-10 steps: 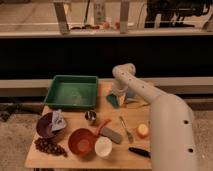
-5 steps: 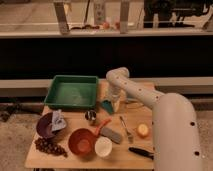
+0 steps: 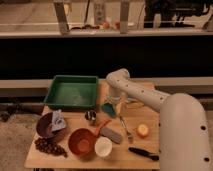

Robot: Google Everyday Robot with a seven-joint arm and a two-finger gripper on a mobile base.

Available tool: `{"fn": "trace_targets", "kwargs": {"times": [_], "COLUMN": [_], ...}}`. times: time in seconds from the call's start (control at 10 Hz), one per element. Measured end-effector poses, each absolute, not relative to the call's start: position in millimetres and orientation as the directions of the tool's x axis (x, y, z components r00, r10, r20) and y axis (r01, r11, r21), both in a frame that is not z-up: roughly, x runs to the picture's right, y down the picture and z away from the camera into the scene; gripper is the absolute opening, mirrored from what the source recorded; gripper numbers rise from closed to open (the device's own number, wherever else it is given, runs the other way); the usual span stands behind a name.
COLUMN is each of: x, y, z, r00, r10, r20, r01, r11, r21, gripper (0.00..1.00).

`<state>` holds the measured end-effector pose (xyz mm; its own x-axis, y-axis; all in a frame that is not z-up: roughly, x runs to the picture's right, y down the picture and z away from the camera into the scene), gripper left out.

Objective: Wipe table surface with sponge

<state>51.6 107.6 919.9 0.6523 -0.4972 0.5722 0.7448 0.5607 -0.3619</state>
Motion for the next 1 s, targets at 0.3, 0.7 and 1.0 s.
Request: {"fn": "trace_targets", "kwargs": {"times": [0.3, 0.7, 1.0], "x": [53.8, 53.0, 52.4], "y": [104.9, 105.4, 105.7], "z": [919.3, 919.7, 919.9], "r00": [0.658, 0.657, 0.656], "r10": [-0.487, -0.488, -0.488], "r20": [0.574, 0.575, 0.576], "r01": [0.736, 0.737, 0.737], "r11": [0.578, 0.577, 0.576], "r21": [-0.352, -0.352, -0.352], "gripper": [0.0, 0.0, 0.0]}}
